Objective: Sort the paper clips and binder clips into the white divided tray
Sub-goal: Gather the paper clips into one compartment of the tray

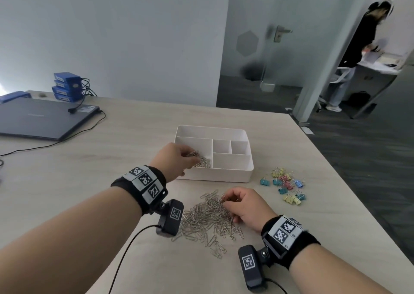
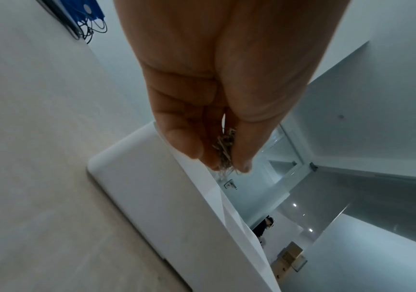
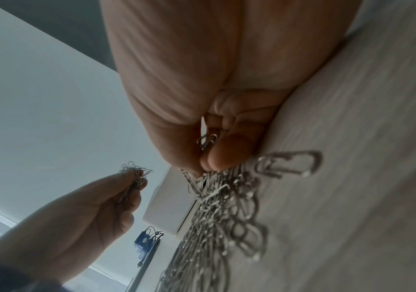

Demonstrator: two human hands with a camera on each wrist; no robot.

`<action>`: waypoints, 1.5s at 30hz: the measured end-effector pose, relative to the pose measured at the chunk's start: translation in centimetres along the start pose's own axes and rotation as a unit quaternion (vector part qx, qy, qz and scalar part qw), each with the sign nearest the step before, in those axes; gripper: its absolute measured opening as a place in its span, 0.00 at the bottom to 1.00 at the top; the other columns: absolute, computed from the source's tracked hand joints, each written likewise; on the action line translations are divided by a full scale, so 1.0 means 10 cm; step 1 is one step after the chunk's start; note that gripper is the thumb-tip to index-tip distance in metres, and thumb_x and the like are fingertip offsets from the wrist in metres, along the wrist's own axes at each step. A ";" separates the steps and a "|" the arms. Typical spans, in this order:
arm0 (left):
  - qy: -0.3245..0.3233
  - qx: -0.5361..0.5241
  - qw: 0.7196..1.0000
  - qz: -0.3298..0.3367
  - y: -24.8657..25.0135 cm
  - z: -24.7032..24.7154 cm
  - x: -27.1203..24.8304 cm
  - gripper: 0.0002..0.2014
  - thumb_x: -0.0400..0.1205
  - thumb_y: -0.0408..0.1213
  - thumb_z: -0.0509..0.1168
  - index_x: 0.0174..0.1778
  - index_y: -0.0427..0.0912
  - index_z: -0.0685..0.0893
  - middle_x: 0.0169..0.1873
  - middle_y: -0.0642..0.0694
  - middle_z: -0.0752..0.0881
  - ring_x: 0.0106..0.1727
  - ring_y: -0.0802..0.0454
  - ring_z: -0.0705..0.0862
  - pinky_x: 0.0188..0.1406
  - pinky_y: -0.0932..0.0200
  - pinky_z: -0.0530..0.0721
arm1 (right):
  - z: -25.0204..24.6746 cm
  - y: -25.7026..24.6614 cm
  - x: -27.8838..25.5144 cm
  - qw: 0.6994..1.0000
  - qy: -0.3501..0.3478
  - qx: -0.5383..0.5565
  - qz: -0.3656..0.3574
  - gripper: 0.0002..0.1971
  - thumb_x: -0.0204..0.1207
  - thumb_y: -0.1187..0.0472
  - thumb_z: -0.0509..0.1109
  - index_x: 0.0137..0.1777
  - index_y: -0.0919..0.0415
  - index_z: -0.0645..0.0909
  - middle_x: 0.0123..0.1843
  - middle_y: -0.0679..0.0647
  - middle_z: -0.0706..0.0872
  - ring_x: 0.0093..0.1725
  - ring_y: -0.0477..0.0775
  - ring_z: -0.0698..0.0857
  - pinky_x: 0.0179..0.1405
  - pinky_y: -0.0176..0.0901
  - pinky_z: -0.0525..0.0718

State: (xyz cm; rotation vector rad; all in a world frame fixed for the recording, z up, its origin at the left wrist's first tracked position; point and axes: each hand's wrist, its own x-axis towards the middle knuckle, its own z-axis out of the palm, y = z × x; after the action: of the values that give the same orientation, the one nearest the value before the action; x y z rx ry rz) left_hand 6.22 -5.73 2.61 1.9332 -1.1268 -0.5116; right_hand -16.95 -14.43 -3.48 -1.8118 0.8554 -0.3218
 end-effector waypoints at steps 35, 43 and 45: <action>0.063 -0.295 0.949 -0.096 -0.63 0.16 -0.56 0.05 0.83 0.34 0.69 0.45 0.42 0.90 0.39 0.46 0.91 0.43 0.54 0.89 0.34 0.60 0.86 | 0.36 -1.02 1.06 0.990 0.052 -0.114 -0.066 0.06 0.75 0.66 0.75 0.43 0.52 0.86 0.36 0.56 0.89 0.34 0.55 0.84 0.40 0.52 0.88; 0.038 -0.148 0.988 -0.020 -0.64 0.24 -0.74 0.05 0.81 0.37 0.71 0.43 0.50 0.91 0.39 0.51 0.92 0.37 0.63 0.84 0.45 0.64 0.83 | 0.07 -0.81 0.56 0.972 0.074 -0.188 -0.122 0.05 0.81 0.58 0.73 0.53 0.50 0.88 0.44 0.42 0.88 0.41 0.42 0.85 0.44 0.37 0.84; 0.041 -0.129 0.991 -0.012 -0.63 0.24 -0.76 0.05 0.81 0.37 0.71 0.43 0.51 0.91 0.39 0.53 0.92 0.38 0.63 0.85 0.45 0.68 0.82 | -0.01 -0.69 0.40 0.975 0.062 -0.187 -0.103 0.06 0.80 0.60 0.73 0.53 0.48 0.87 0.46 0.44 0.88 0.43 0.48 0.88 0.44 0.43 0.89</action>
State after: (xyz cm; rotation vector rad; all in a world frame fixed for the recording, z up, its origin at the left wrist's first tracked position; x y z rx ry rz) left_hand 3.88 1.35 -4.33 1.7278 -0.9370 -0.5572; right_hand -11.44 -16.01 2.04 -2.2591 0.8560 -0.4315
